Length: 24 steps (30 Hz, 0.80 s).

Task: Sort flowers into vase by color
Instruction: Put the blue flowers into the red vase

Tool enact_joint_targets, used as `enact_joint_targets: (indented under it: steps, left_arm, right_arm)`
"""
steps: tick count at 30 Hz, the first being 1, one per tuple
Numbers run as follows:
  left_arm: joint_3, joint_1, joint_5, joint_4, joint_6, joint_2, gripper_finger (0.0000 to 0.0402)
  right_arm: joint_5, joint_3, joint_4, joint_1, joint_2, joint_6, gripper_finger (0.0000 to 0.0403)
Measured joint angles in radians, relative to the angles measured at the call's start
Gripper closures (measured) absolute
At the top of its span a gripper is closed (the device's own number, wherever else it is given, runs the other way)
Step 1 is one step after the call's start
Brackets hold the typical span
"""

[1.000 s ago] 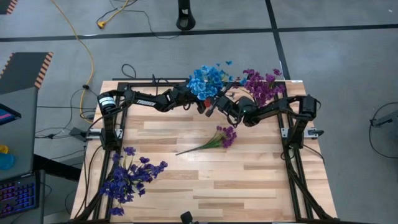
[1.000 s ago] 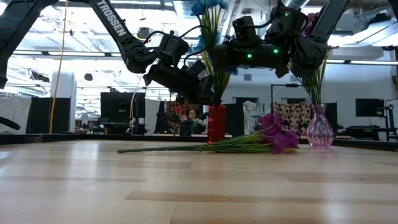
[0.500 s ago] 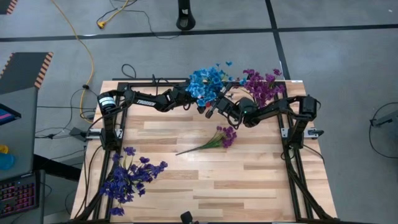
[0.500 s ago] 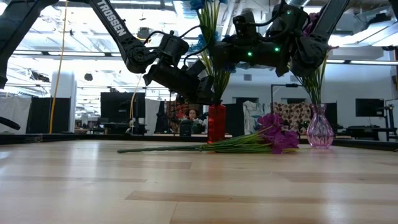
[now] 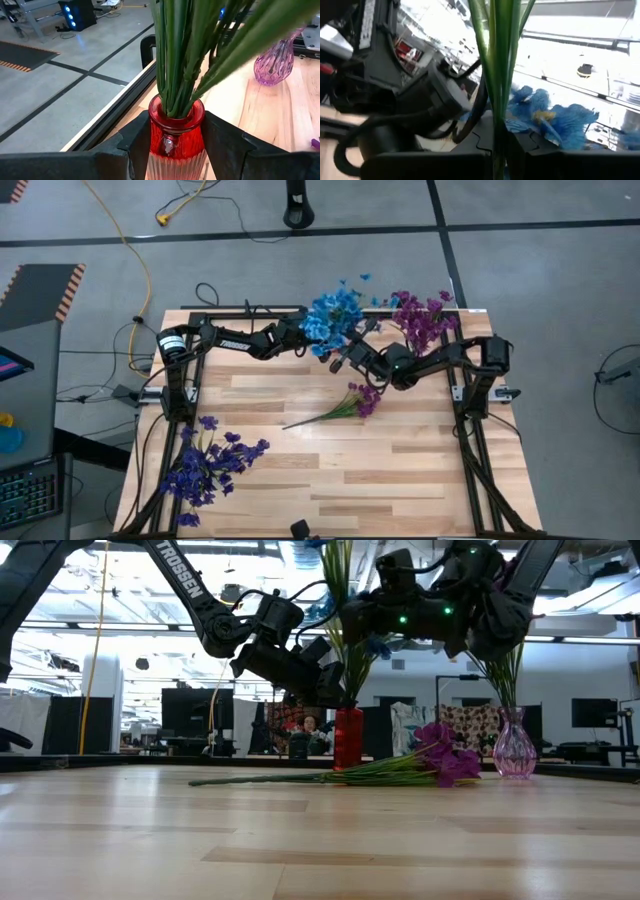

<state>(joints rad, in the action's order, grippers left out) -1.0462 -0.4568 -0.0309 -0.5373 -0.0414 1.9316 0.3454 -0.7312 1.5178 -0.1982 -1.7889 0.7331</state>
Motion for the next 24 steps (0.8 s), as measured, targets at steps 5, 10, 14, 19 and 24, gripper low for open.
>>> enact_joint_targets:
  steps: [5, 10, 14, 19, 24]
  left_arm:
    - [0.000, 0.000, 0.007, 0.000, 0.000, 0.000, 0.0246]
    - [0.000, 0.000, 0.008, -0.003, 0.000, 0.000, 0.0246]
    - [0.001, 0.000, 0.008, -0.005, 0.000, 0.001, 0.0246]
    - [0.001, -0.001, 0.023, -0.006, 0.000, 0.001, 0.0246]
    - [0.001, 0.000, 0.028, -0.007, 0.000, 0.001, 0.0246]
  right_arm:
    - [0.009, 0.045, 0.049, -0.014, 0.000, -0.036, 0.0356]
    - [-0.062, 0.049, 0.050, -0.047, 0.001, -0.112, 0.0356]
    - [-0.098, 0.049, 0.050, -0.065, 0.001, -0.152, 0.0356]
    - [-0.136, 0.048, 0.050, -0.088, 0.001, -0.190, 0.0356]
    - [-0.140, 0.033, 0.051, -0.093, 0.001, -0.187, 0.0356]
